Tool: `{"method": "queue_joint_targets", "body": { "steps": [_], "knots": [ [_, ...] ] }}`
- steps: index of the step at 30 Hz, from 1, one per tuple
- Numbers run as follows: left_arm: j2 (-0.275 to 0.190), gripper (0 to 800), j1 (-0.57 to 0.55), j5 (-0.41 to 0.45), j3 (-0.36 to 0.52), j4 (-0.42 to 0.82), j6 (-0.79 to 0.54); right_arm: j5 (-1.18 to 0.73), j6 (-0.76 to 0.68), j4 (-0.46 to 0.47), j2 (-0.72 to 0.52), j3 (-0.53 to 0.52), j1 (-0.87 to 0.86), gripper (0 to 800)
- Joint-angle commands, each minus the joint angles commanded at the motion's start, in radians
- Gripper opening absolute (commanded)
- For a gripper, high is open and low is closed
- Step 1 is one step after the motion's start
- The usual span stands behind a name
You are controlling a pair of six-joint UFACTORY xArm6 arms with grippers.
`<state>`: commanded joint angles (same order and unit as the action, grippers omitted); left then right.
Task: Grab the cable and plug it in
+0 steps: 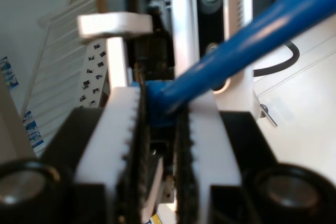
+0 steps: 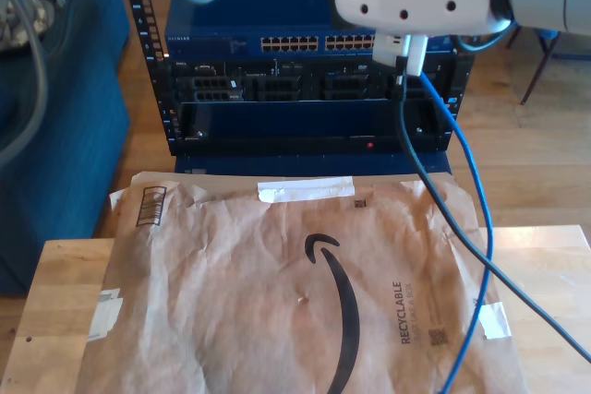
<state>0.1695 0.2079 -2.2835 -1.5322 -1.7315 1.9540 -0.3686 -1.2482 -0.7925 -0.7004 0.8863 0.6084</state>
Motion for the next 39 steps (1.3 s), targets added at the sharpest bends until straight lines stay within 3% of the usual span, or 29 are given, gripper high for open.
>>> {"method": "queue_joint_targets", "body": {
  "steps": [3,6,12,19,24,28,34,39],
  "knots": [
    [-0.002,795,0.002,0.021,-0.003,0.005,0.003,0.002,0.0,-0.003,0.015,0.0,-0.005,2],
    [-0.005,797,0.037,0.157,-0.003,0.044,0.003,0.002,0.0,-0.002,0.032,-0.005,-0.012,1],
    [-0.034,797,0.084,0.382,0.002,0.385,0.002,0.0,0.003,0.003,0.037,-0.02,-0.106,1],
    [-0.075,799,0.164,0.488,0.005,0.698,0.005,-0.023,0.005,0.034,0.032,-0.097,-0.247,0],
    [-0.13,799,0.18,0.482,0.029,1.002,-0.009,-0.02,0.008,0.054,0.011,-0.152,-0.305,0],
    [-0.203,799,0.187,0.482,0.095,1.149,-0.196,-0.017,0.008,0.058,-0.014,-0.198,-0.391,0],
    [-0.239,799,0.394,0.482,0.213,1.237,-0.44,-0.015,0.008,0.1,-0.02,-0.267,-0.439,0],
    [-0.351,799,0.532,0.483,0.394,1.393,-0.7,-0.015,0.009,0.104,-0.041,-0.292,-0.462,0]
  ]
}}
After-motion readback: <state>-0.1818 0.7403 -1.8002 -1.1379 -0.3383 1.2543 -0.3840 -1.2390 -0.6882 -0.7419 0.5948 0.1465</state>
